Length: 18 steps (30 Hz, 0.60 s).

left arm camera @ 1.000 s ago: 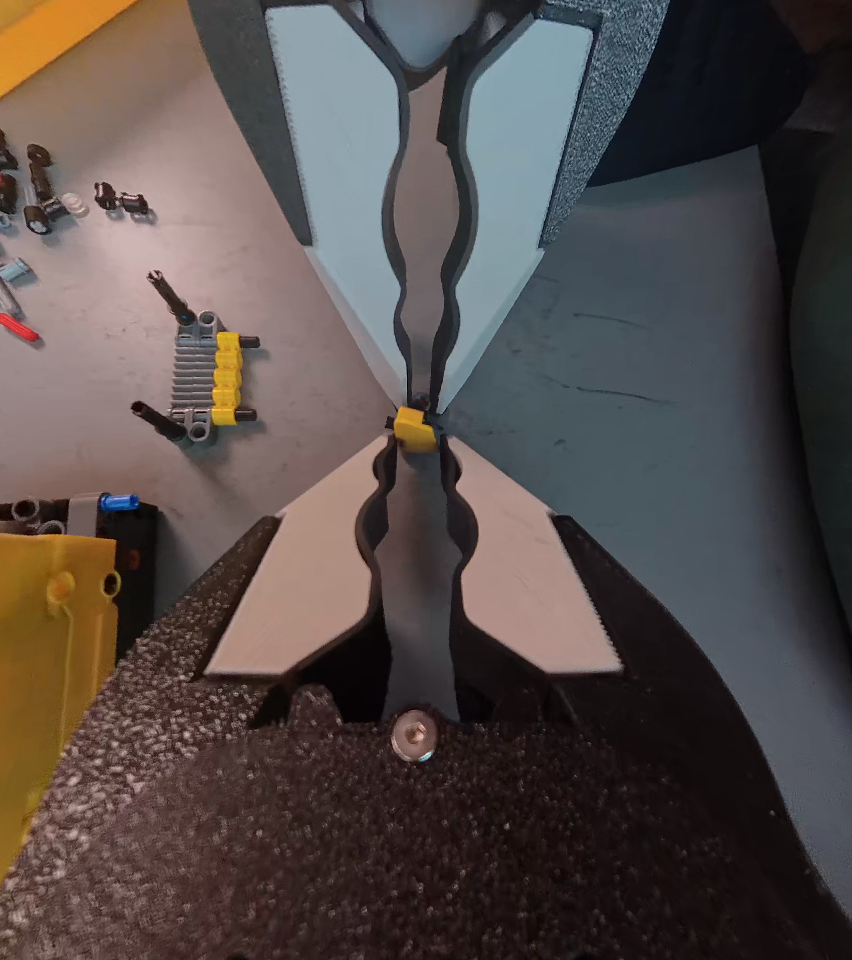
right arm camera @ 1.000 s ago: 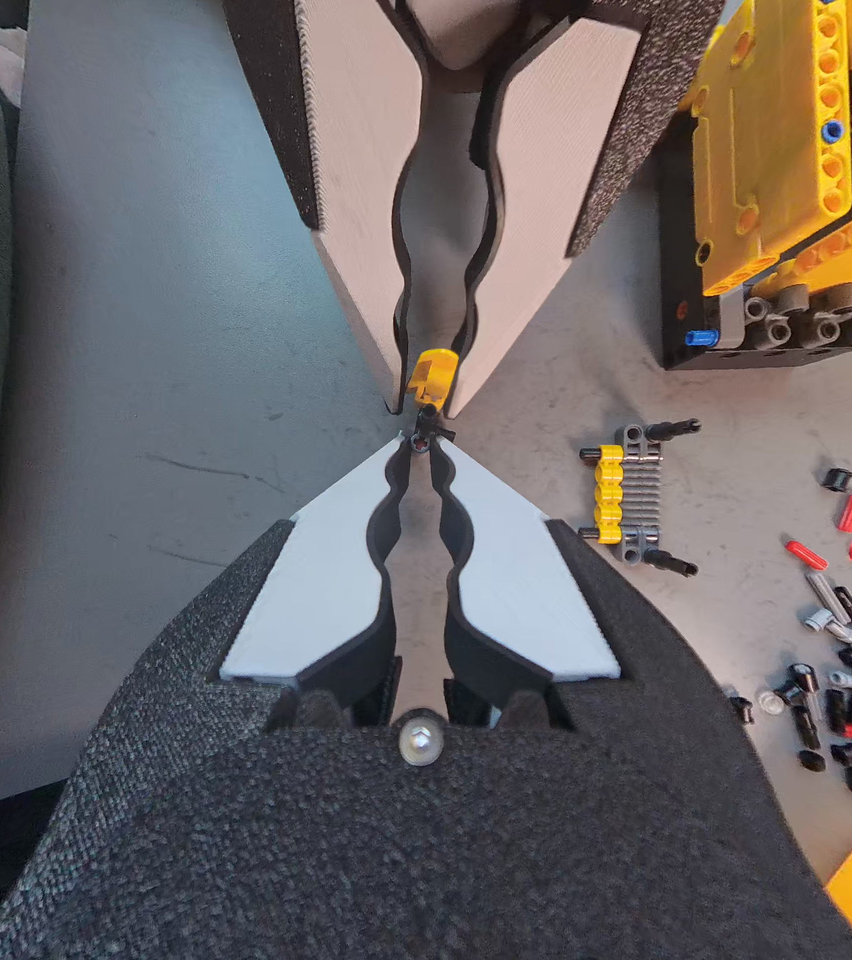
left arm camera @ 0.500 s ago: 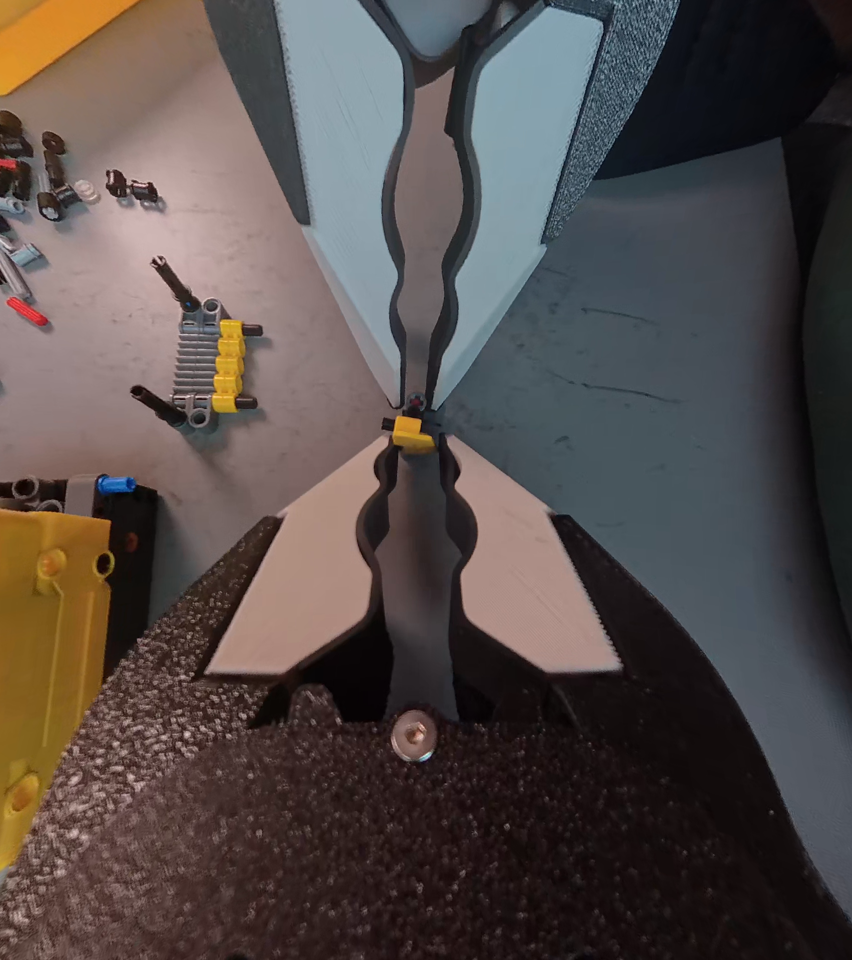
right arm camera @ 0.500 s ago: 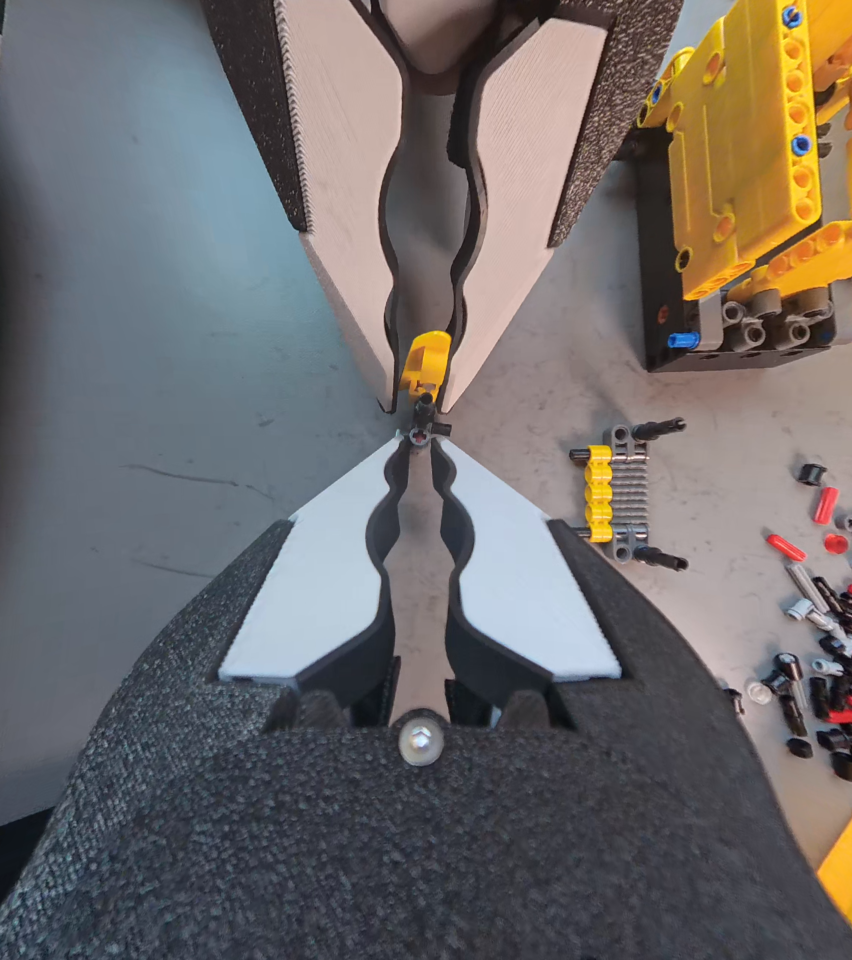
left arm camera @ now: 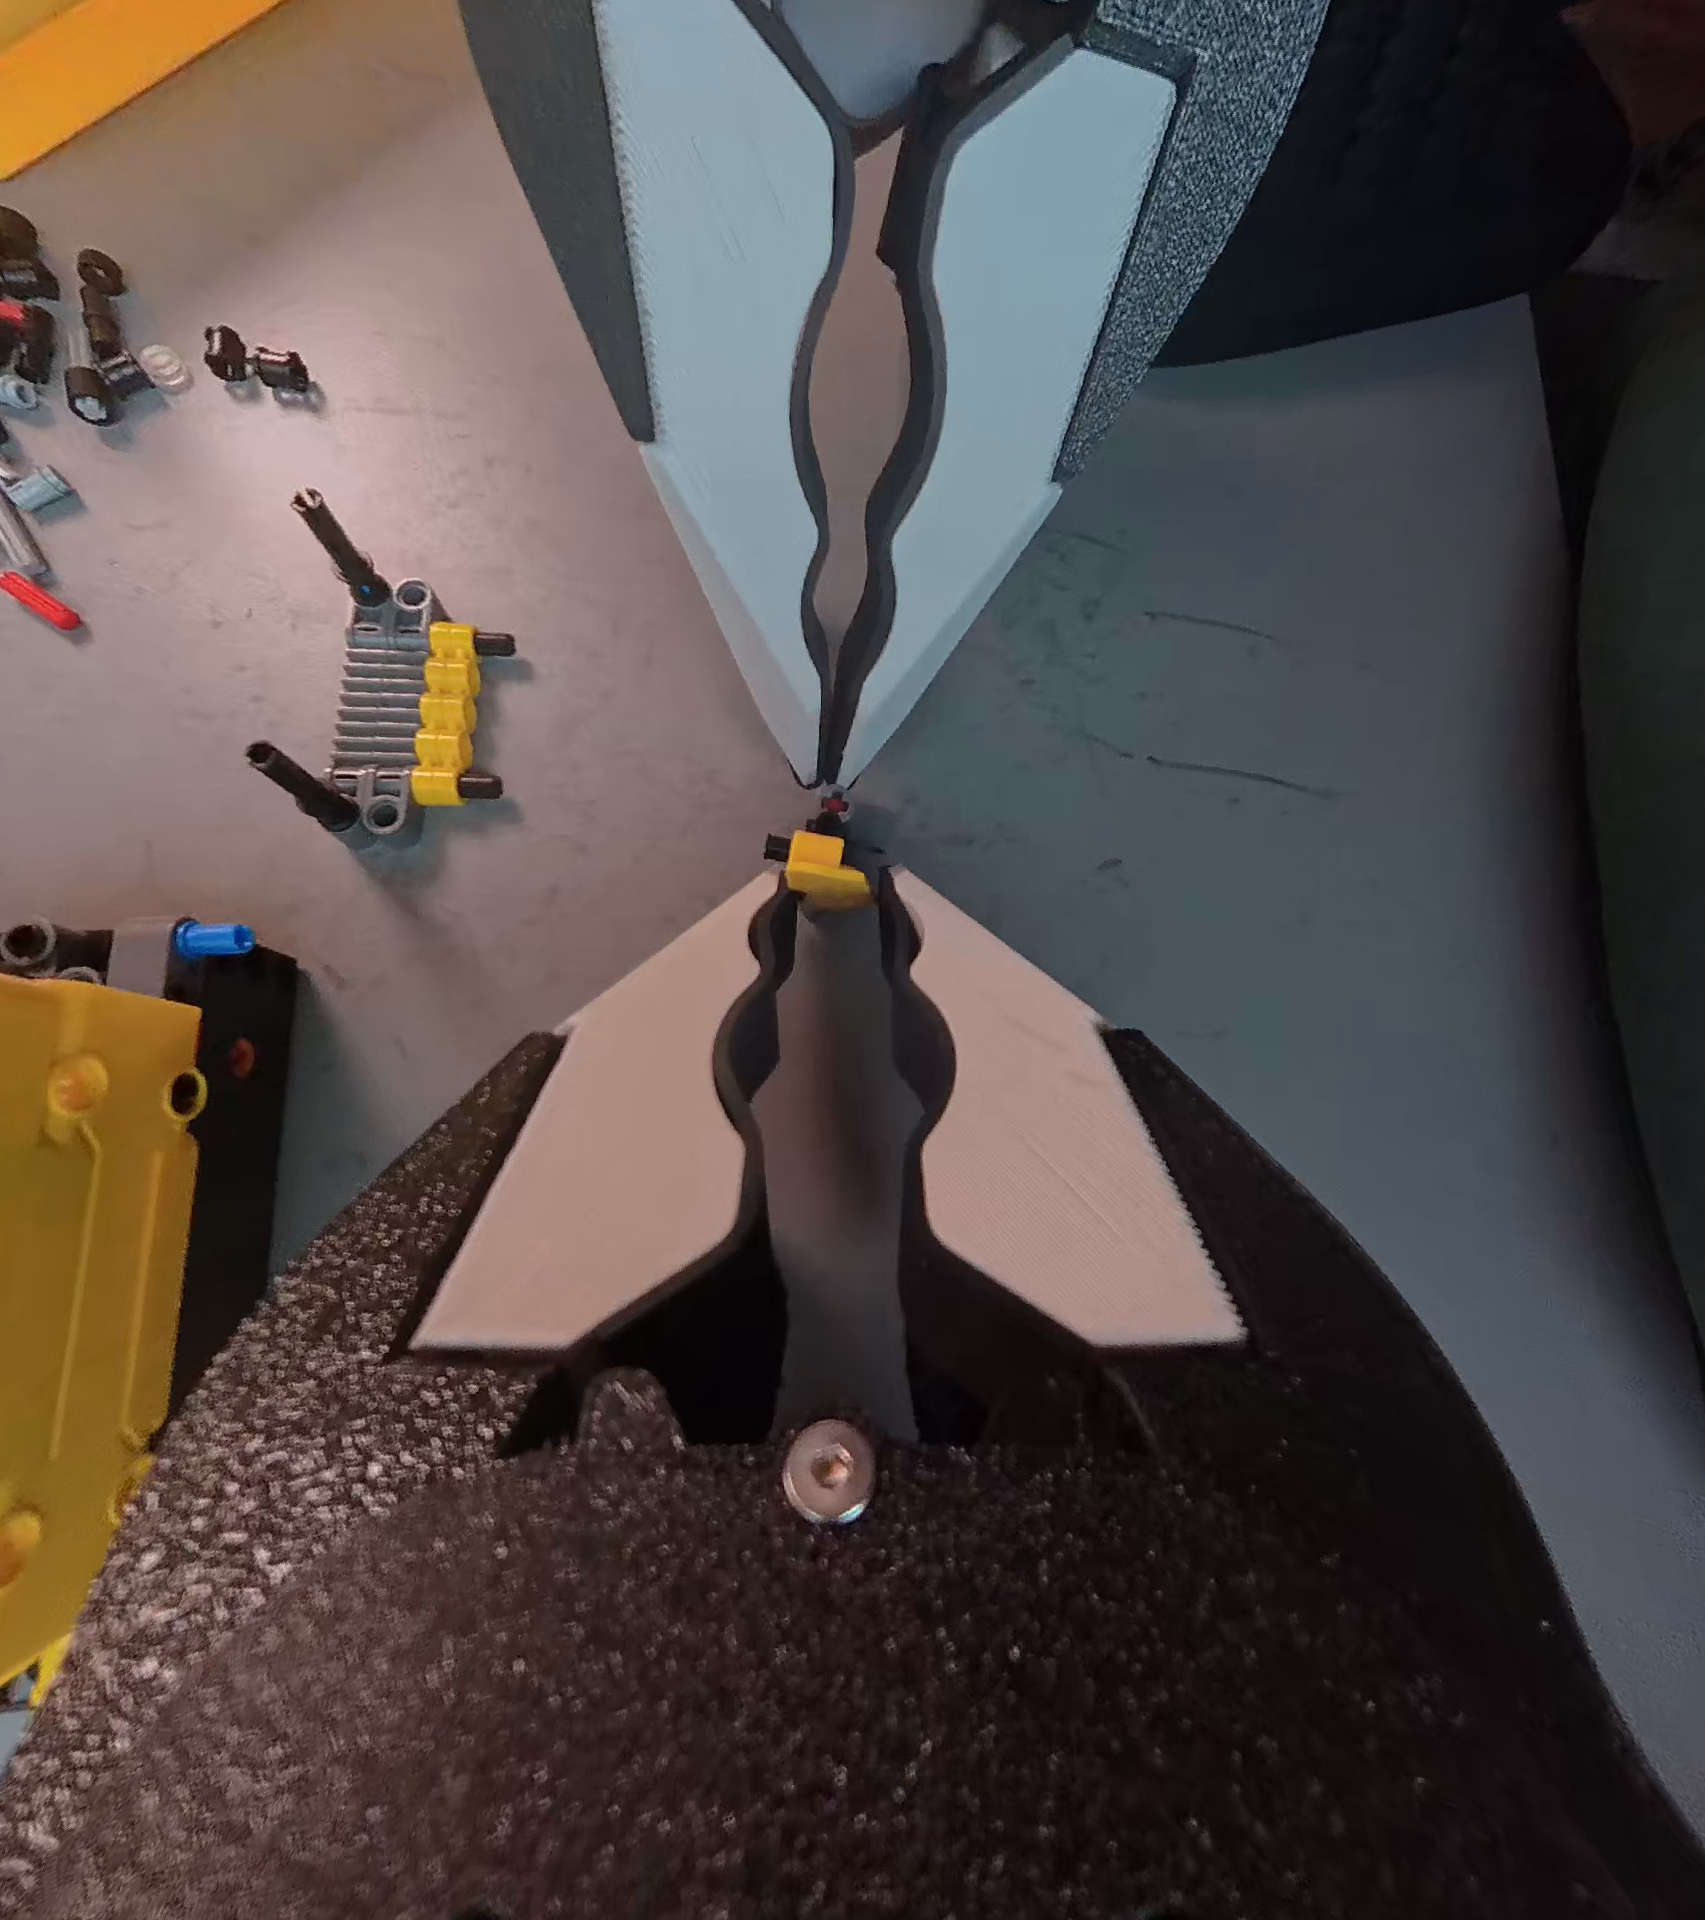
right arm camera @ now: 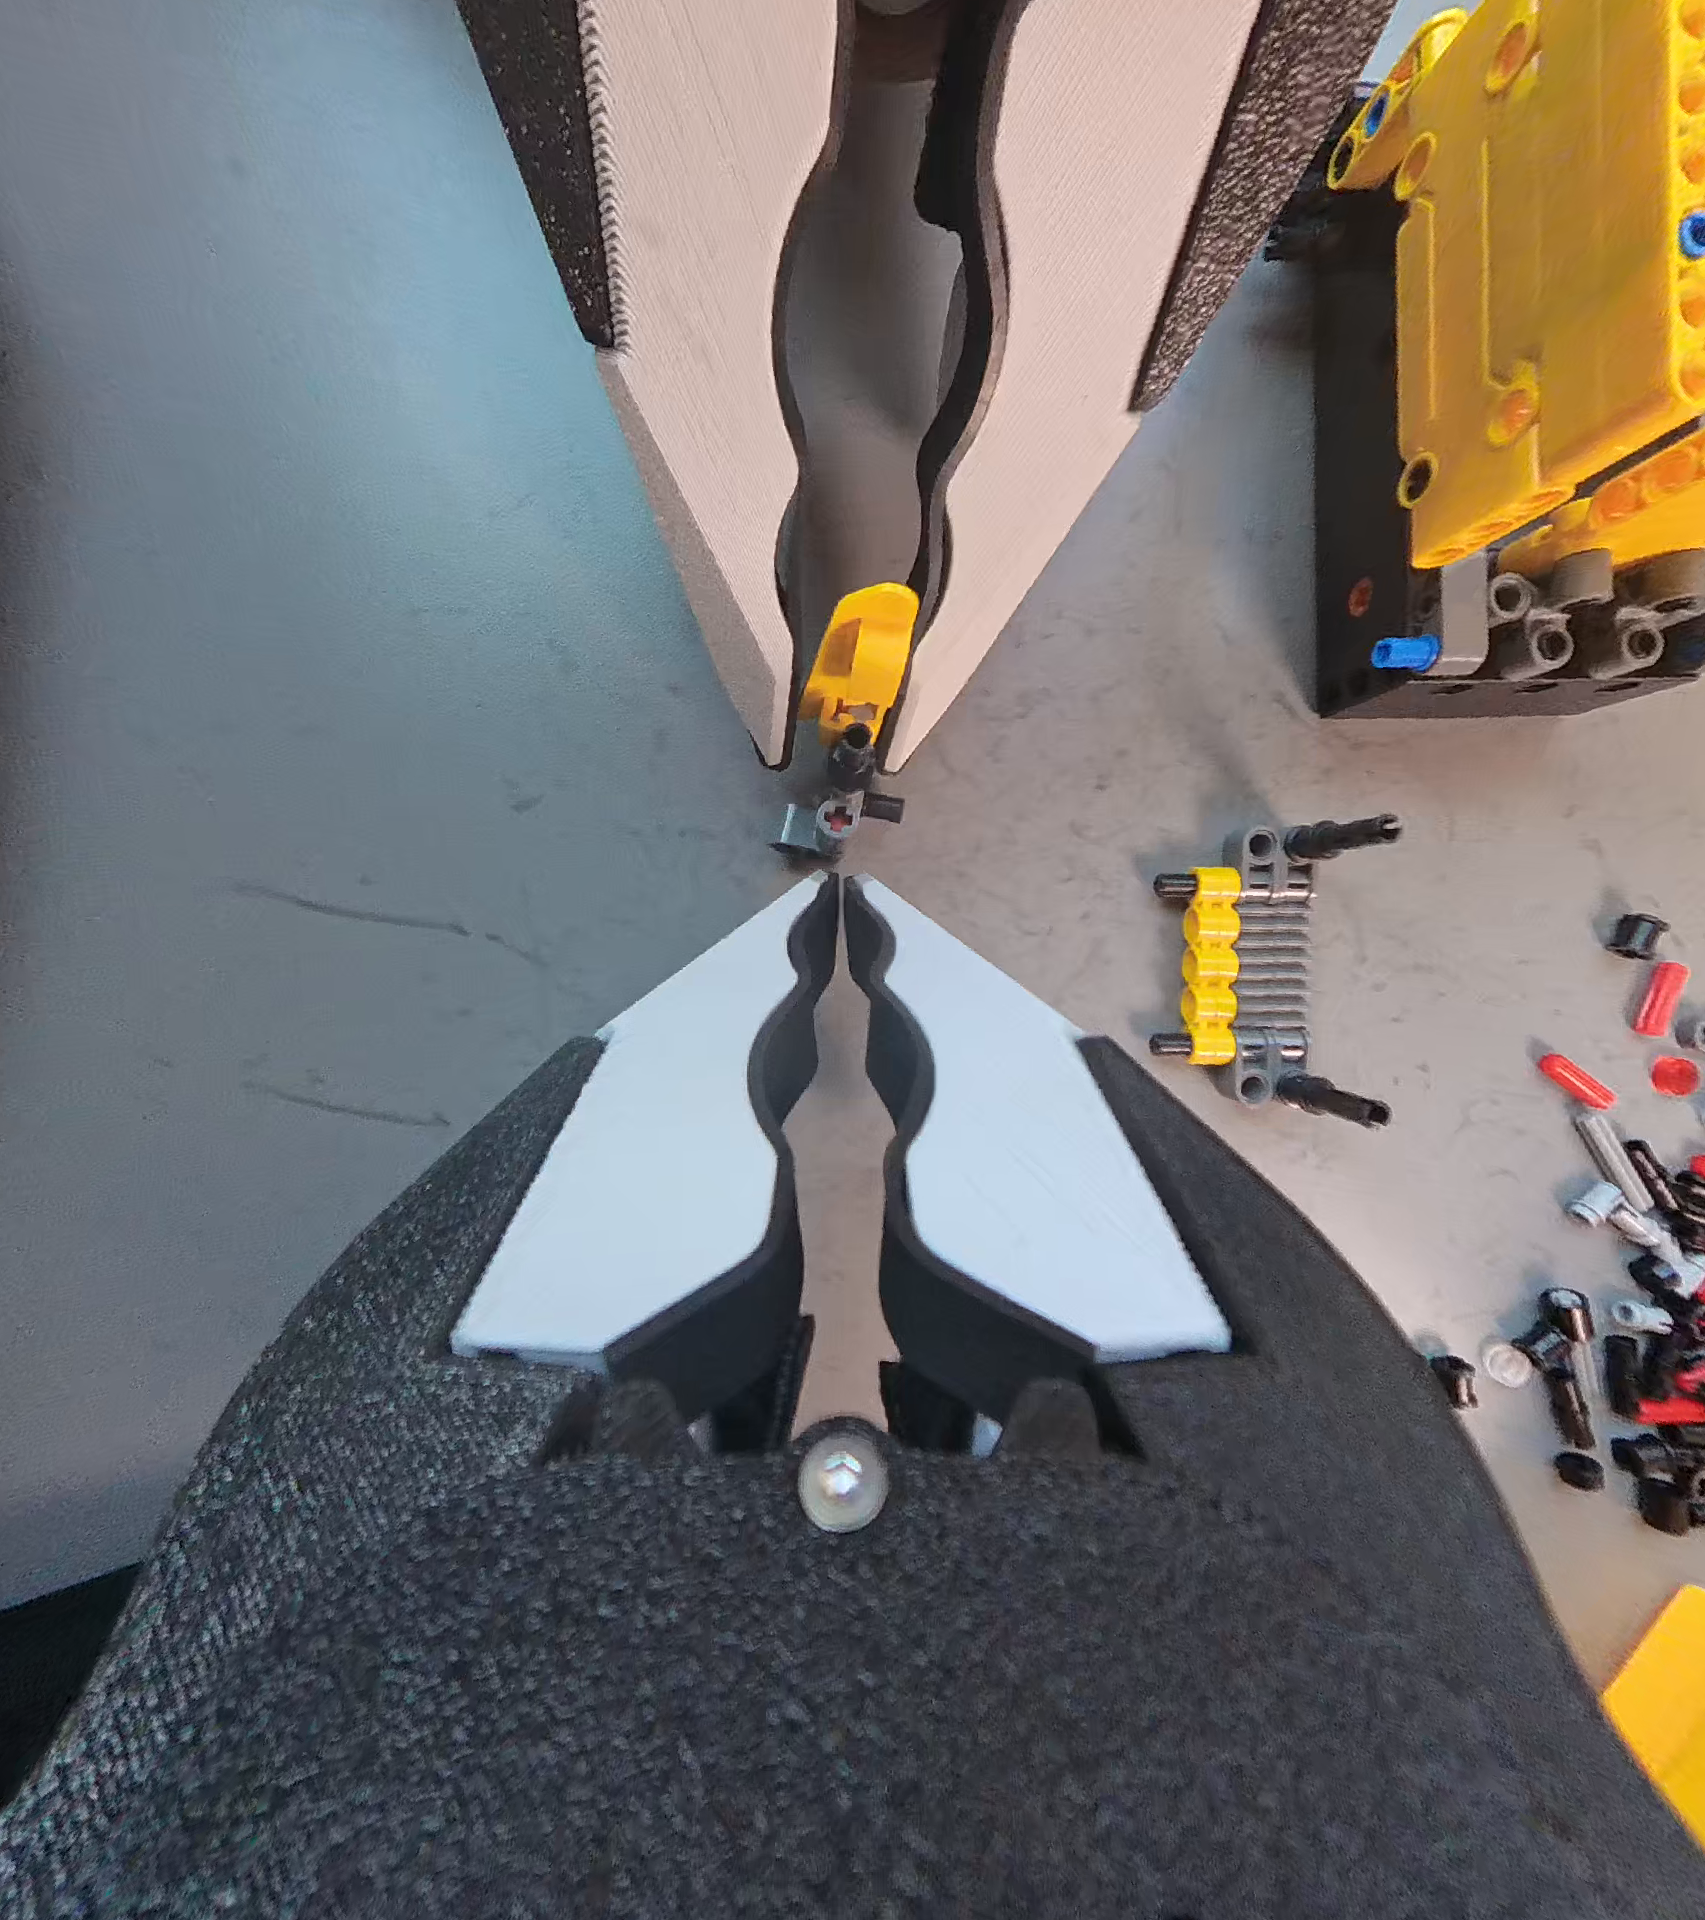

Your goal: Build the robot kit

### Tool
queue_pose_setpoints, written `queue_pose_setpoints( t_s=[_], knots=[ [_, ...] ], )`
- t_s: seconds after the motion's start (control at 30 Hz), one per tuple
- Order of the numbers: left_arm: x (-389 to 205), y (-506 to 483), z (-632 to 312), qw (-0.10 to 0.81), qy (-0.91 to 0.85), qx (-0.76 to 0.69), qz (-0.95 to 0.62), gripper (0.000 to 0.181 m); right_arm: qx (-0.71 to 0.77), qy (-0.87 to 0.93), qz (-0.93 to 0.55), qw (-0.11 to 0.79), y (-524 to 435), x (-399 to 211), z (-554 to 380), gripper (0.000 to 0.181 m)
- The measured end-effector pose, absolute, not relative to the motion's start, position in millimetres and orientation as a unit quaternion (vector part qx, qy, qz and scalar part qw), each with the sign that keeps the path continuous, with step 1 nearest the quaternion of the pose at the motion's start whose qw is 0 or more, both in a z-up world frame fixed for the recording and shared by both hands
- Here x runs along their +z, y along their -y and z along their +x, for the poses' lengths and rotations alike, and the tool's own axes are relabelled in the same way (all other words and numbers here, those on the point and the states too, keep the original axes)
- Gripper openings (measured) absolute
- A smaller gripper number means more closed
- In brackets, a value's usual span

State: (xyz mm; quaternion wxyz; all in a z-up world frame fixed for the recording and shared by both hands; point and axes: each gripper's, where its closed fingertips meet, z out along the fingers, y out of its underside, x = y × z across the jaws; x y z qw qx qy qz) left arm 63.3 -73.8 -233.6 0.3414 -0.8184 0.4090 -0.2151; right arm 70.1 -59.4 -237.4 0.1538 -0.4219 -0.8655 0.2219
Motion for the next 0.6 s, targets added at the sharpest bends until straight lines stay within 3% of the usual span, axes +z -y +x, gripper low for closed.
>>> queue_pose_setpoints(
  t_s=[0.27, 0.6],
  knots=[
    [-233.4, 68.1, 58.1, 0.347, -0.388, -0.206, -0.829, 0.014, 0.260, 0.833, -0.460, 0.164, 59.6, -229.5, 63.5, 0.017],
    [-233.6, 66.1, 56.7, 0.350, -0.380, -0.202, -0.832, 0.014, 0.266, 0.829, -0.463, 0.169, 56.4, -232.8, 61.1, 0.000]
  ],
)
